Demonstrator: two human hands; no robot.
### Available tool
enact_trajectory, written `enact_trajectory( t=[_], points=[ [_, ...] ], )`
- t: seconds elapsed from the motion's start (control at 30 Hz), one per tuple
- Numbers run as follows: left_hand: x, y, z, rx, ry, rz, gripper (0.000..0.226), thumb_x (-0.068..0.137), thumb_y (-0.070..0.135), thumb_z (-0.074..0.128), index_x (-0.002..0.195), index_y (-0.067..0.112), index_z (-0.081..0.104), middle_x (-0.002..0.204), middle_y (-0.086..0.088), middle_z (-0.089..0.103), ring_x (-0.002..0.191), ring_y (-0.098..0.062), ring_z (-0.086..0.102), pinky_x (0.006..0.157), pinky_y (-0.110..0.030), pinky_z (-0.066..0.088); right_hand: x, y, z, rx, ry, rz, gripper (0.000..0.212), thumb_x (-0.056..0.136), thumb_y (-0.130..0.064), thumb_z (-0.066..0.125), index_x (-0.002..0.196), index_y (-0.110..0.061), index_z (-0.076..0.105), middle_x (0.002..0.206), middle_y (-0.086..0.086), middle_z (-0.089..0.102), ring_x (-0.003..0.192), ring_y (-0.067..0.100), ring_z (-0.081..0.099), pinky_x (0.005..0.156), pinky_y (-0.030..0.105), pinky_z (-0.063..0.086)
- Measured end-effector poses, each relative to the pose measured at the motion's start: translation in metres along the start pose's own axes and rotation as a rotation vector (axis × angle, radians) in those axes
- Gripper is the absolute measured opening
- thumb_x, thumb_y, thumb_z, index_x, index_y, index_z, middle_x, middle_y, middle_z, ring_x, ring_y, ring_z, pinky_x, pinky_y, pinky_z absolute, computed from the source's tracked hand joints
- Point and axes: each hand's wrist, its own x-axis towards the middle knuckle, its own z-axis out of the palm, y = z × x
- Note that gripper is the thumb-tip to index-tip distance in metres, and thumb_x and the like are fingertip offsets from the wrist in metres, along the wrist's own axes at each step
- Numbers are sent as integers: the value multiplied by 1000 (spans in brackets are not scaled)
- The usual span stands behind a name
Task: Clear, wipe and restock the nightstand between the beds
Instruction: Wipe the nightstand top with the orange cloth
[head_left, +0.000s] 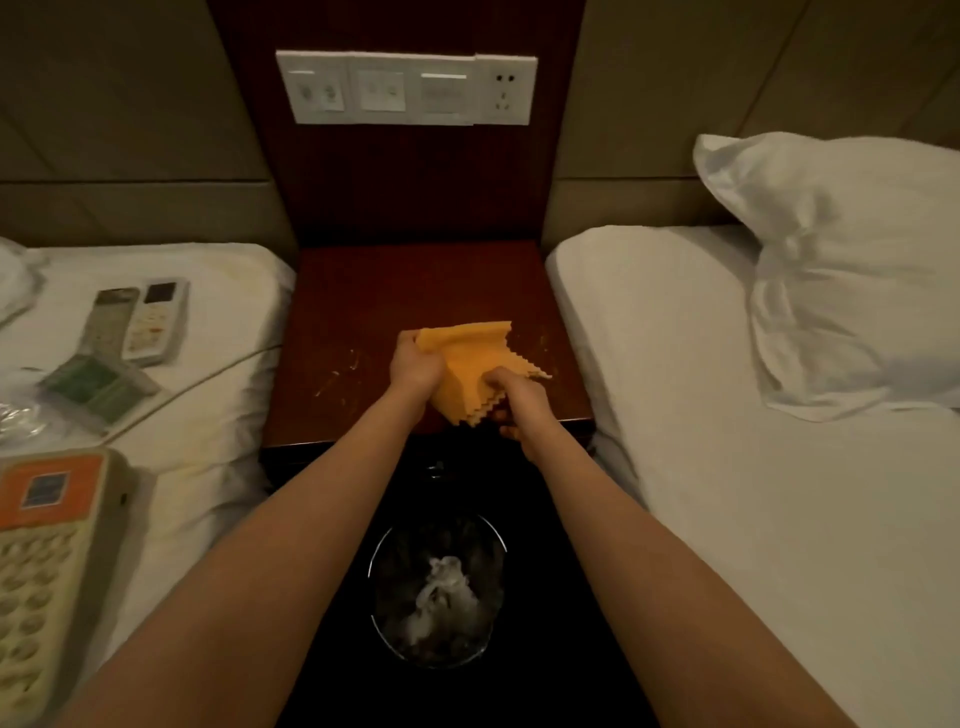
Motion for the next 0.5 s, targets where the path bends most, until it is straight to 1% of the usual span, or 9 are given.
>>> enact_trajectory(
  t=[0.07,0.13,0.2,0.27,0.33,0.4,0.5],
  points=[
    [9,-1,-23,8,29,36,40,93,2,39,132,12,38,130,-9,46,118,-26,46,86,-33,39,7,-4,22,-11,-14,-14,21,86,-35,57,78,-18,48,86,2,52,70,15,49,61,29,36],
    [21,0,-43,17,58,79,39,93,3,40,131,11,38,129,-10,46,116,-26,46,84,-32,38,14,-10,42,-40,-15,-54,22,87,-37,57,81,-16,49,89,2,53,70,15,51,60,29,37],
    [37,2,-62,33,108,109,39,93,3,40,131,11,38,128,-11,47,115,-27,47,83,-32,38,22,-19,63,-72,-31,-98,23,88,-36,57,91,-13,52,89,1,53,68,14,51,58,28,37],
    [52,3,-74,46,123,137,40,94,5,40,134,12,35,130,-12,47,118,-30,47,84,-33,38,29,-28,77,-100,-48,-137,26,89,-35,56,99,-12,52,91,1,53,66,14,51,56,27,37],
    [74,6,-88,79,146,153,45,95,5,41,139,13,31,135,-13,44,123,-32,45,88,-35,40,40,-41,96,-142,-65,-177,27,90,-35,56,101,-11,50,93,1,53,64,13,51,54,27,36],
    [97,8,-97,113,175,141,51,96,5,42,143,14,27,141,-13,41,128,-32,42,97,-38,40,53,-54,113,-194,-76,-224,26,91,-34,55,102,-12,48,91,-1,53,62,13,50,55,27,37],
    [133,13,-107,90,198,131,50,98,10,41,145,15,25,145,-13,37,131,-32,40,104,-42,37,77,-71,133,-266,-84,-325,21,92,-33,54,96,-14,49,92,1,56,59,12,49,57,25,39]
  ],
)
